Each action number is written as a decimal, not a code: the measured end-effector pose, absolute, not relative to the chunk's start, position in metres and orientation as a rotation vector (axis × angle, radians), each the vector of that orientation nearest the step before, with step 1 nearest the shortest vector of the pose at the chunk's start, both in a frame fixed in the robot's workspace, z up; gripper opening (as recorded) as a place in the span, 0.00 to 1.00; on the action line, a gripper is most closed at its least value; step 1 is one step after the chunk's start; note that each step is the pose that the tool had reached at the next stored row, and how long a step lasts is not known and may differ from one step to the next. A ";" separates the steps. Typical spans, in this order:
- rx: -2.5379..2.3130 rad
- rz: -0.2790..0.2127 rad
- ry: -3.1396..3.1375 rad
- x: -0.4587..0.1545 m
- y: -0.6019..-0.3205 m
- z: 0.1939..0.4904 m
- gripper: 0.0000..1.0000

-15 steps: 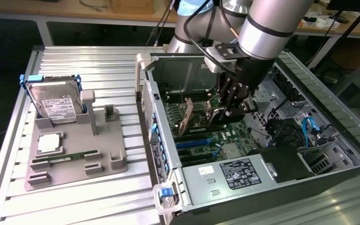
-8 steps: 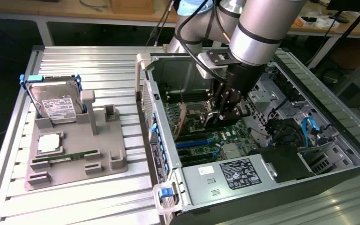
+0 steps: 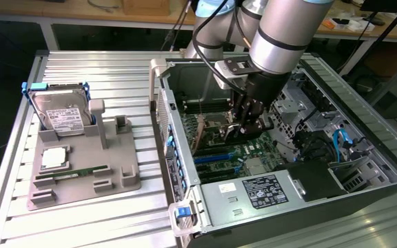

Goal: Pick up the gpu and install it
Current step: 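Insert the gpu into the slot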

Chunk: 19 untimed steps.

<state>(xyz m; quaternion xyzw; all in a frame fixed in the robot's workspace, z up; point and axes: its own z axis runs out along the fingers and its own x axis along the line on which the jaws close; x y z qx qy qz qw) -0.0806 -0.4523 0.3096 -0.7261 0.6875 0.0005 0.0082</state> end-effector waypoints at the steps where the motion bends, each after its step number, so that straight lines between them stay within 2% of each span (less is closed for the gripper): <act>1: -2.269 0.002 2.149 -0.081 -0.452 0.309 0.27; 19: -2.266 0.006 2.146 -0.086 -0.452 0.296 0.27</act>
